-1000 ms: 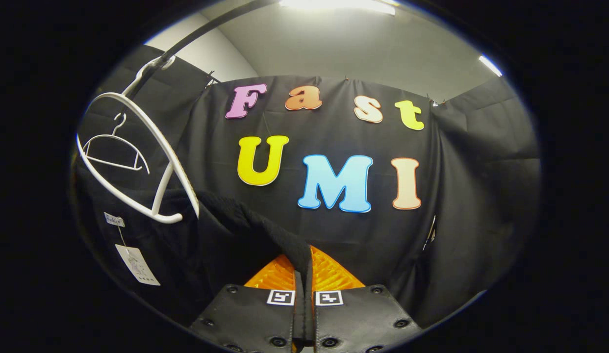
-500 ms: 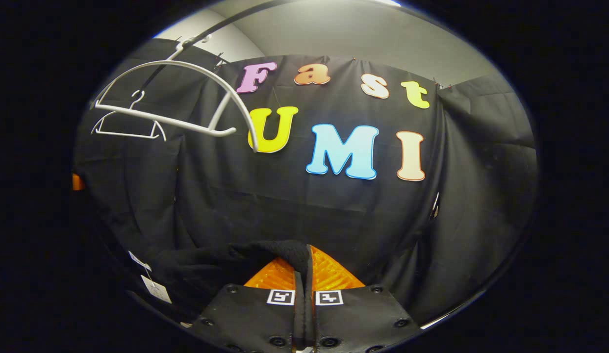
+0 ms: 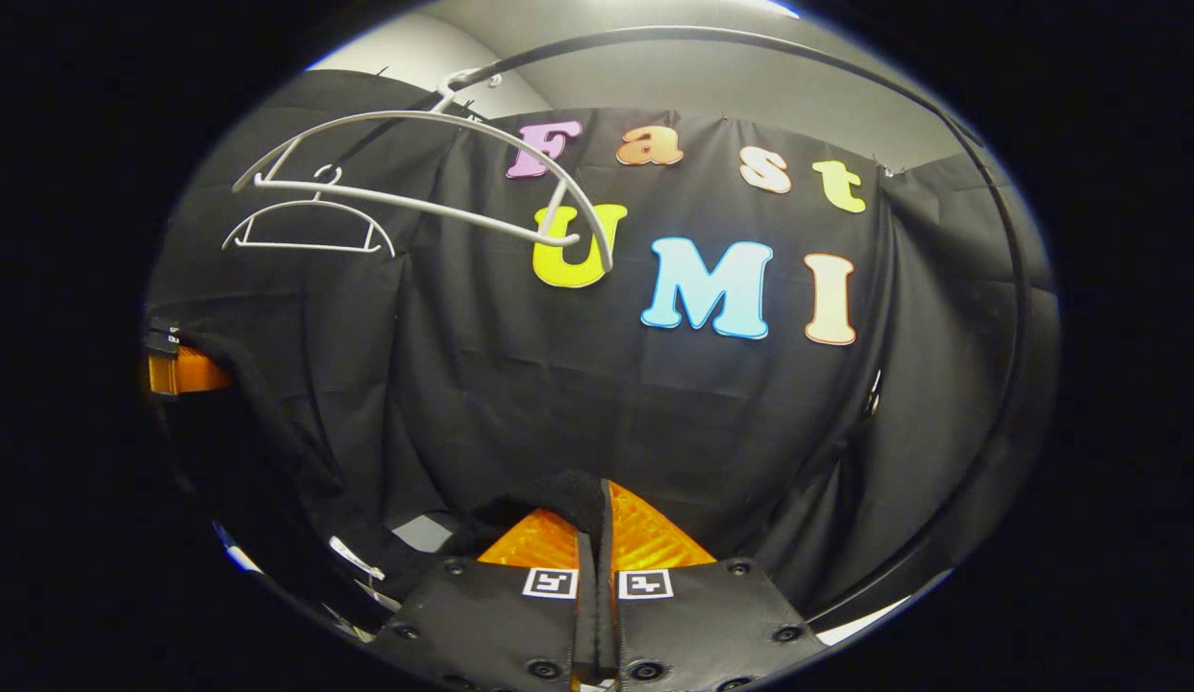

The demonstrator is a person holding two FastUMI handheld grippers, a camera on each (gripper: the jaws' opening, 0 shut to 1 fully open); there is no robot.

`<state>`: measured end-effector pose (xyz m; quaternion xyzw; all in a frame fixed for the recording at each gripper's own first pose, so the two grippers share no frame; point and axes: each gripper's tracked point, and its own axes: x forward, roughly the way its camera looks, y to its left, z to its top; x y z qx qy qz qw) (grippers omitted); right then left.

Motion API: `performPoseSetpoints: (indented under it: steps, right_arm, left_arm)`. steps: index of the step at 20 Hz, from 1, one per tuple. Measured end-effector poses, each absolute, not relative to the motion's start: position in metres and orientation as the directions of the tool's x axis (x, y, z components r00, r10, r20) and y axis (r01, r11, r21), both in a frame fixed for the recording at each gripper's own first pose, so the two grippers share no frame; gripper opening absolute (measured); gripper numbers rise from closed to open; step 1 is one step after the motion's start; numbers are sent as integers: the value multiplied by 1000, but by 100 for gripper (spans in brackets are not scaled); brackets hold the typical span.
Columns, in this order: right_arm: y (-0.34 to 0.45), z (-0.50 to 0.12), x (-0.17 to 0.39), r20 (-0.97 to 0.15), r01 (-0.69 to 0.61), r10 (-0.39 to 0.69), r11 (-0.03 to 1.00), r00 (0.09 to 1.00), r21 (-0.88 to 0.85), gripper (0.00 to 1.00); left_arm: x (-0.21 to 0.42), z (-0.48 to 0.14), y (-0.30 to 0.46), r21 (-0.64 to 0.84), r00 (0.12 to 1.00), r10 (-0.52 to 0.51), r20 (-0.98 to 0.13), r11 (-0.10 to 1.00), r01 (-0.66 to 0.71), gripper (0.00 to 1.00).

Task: Grasp the clothes on the hanger with both hands and then place them into the laundry hamper below.

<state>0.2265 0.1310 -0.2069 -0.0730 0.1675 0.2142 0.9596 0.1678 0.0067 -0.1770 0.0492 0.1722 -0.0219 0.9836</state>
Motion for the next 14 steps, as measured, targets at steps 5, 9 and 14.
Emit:
performPoseSetpoints:
  steps: [5, 9, 14]
  right_arm:
    - [152, -218, 175, -380, -472, 421, 880, 824, -50, 2]
    - [175, -228, 152, -393, -499, 449, 866, 802, -30, 2]
    - [194, -253, 127, -420, -501, 463, 865, 780, 24, 1]
  left_arm:
    - [156, -186, -19, 15, 933, -108, -343, 993, 120, 7]
    - [151, -199, -43, -34, 929, -159, -333, 987, 156, 7]
    - [139, -233, -67, -104, 907, -217, -360, 976, 192, 7]
